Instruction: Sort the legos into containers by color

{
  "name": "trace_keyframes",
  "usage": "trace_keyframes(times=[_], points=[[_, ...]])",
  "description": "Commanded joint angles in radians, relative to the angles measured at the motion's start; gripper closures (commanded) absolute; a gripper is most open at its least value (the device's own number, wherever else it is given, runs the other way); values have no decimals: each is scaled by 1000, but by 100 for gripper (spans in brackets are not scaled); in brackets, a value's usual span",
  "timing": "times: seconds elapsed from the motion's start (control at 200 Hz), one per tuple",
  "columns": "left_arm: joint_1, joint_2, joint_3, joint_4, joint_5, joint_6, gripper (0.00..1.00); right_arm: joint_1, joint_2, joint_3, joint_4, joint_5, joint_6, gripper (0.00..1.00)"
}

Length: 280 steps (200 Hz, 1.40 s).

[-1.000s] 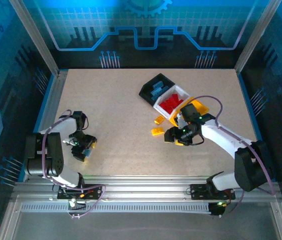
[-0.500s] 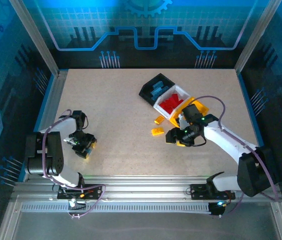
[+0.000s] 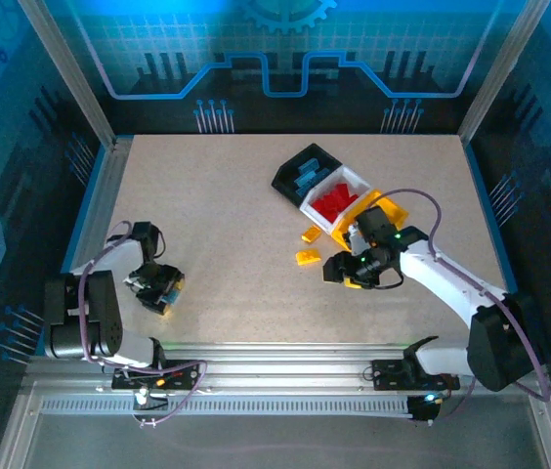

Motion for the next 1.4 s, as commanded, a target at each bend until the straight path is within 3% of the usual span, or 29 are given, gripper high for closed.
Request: trace_keyframes(times=[0.0,0.225,0.38,0.615,0.775,0.905,1.121,1.396], points=[[49,-10,-24,4,-54,28,37,13,-34,-14,-6,8,16,35],[77,49,-19,41,-24,64,42,14,-54,-26,-14,14,26,36],[75,39,-34,53,-4,58,57,14,-50,-21,-15,17,23,35],[64,-9,27,9,38,77,63,14,-34,-14,0,10,16,36],[-6,-15,125,-1,87,39,63,-12,-37,-1,-23,19,-8,36],[-127,38,238,95,137,-51,63,-122,-83,-23,-42,-19,-25,36],[-361,368,696,182,195,-71,59,-267,-173,-66,-95,-70,-50,36],[-494,990,1640,32,272,-27,58,-337,-254,-70,-148,-72,-51,36]])
